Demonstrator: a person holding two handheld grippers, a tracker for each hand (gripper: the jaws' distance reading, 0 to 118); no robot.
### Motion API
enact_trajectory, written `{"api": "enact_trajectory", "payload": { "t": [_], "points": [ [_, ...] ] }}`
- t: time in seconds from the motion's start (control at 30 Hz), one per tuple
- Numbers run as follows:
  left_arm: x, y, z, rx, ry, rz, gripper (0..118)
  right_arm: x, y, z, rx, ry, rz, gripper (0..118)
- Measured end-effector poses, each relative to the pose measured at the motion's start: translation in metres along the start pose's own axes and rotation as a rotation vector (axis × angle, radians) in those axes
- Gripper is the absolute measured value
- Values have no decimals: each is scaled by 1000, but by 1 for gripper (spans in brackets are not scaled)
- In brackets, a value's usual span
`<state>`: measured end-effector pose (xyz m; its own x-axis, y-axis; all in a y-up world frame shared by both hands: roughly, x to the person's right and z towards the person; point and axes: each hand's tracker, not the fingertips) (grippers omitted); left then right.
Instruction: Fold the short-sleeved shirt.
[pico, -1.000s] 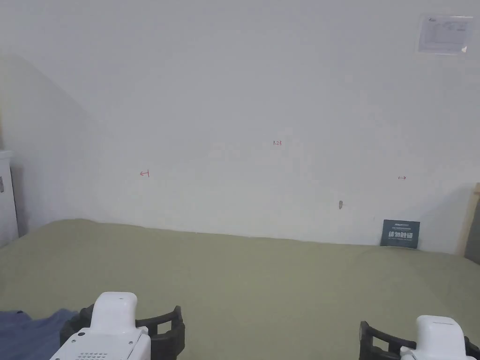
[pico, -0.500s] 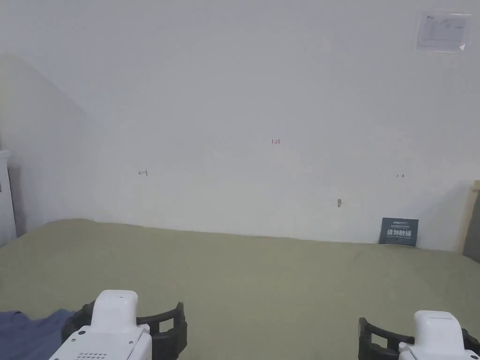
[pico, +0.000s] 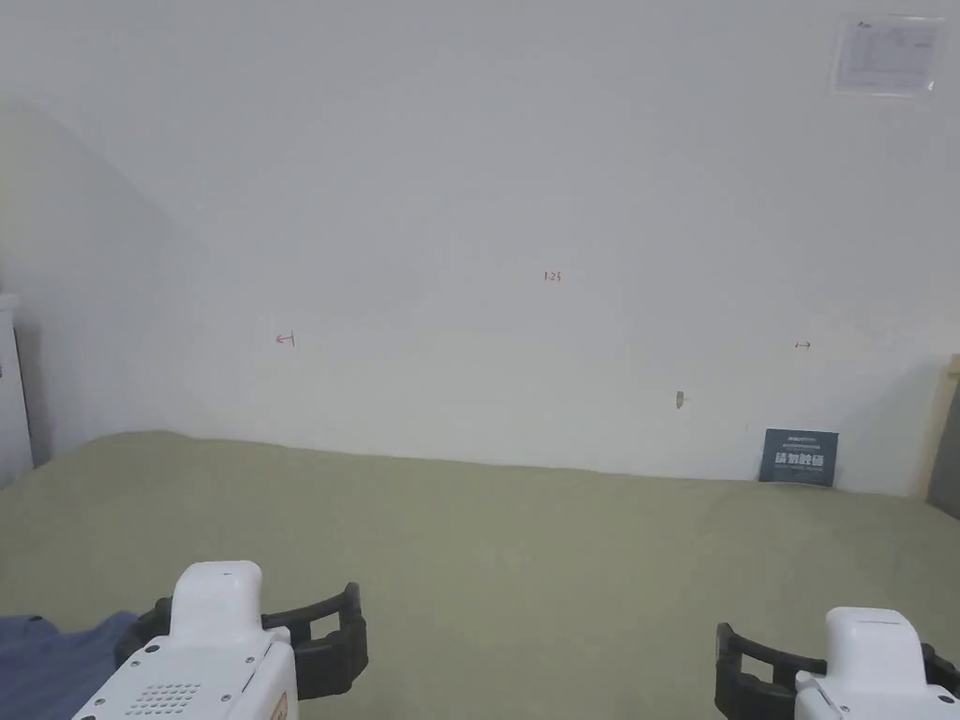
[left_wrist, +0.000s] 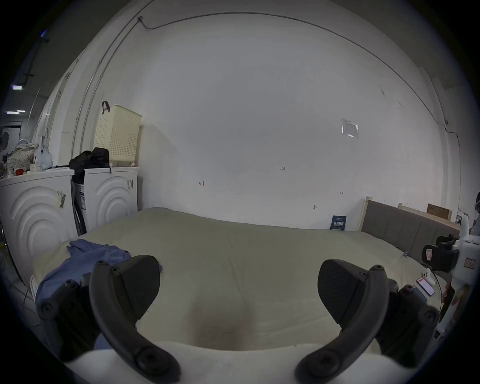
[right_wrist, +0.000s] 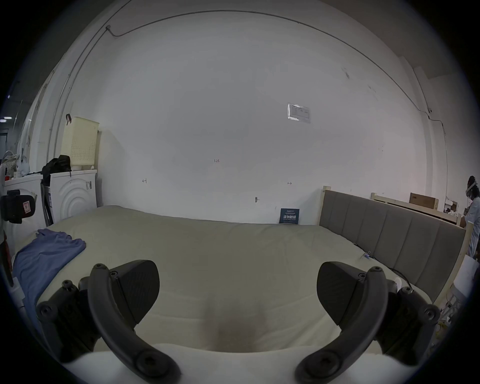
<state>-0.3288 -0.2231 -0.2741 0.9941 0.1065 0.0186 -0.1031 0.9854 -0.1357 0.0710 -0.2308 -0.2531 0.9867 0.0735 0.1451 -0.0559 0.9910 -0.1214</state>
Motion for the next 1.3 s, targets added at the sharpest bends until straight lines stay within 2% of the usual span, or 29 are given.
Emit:
{"api": "enact_trajectory", "payload": {
  "t": [0.4, 0.47, 0.5, 0.53, 0.57, 0.6, 0.63, 0.67, 0.7, 0.77, 0.83, 0.93, 1.13, 1.3],
  "points": [
    [-5, 5, -6, -14, 16, 3, 118, 1, 2, -6, -32, -19, 0, 118],
    [-3, 4, -6, -16, 25, -39, 118, 0, 0, -7, -41, -23, 4, 112],
    [-1, 2, -6, -14, 29, -69, 111, 0, -1, -7, -50, -42, 12, 96],
    [0, 1, -5, -16, 31, -90, 84, -1, -2, -7, -59, -62, 18, 51],
    [2, 0, -4, -19, 26, -101, 41, -2, -2, -6, -57, -58, 18, 13],
    [3, -1, -2, -15, 20, -121, 23, 0, -4, -7, -66, -54, 17, 9],
    [6, -4, -3, -6, 35, -154, 7, 2, -5, -10, -96, -51, 18, 9],
    [10, -7, -4, -6, 99, -179, 0, 4, -6, -11, -100, -46, 2, 9],
    [13, -10, -2, 6, 127, -175, 0, 2, -8, -10, -113, -50, 0, 9],
    [9, -9, -1, -27, 17, -91, 0, 2, -10, -8, -112, -30, 0, 9],
    [9, -9, -2, -38, 73, -116, 0, -5, -9, -5, -105, -22, 38, 9],
    [-4, -4, 1, -35, 71, -106, 0, -15, 0, -7, -107, 16, 40, 9],
    [-52, 14, 28, -6, 173, -77, 0, -78, 18, -19, -55, 150, 59, 9],
    [-111, 22, 70, 14, 335, -68, 0, -147, 28, -27, -44, 285, 45, 9]
  ]
}}
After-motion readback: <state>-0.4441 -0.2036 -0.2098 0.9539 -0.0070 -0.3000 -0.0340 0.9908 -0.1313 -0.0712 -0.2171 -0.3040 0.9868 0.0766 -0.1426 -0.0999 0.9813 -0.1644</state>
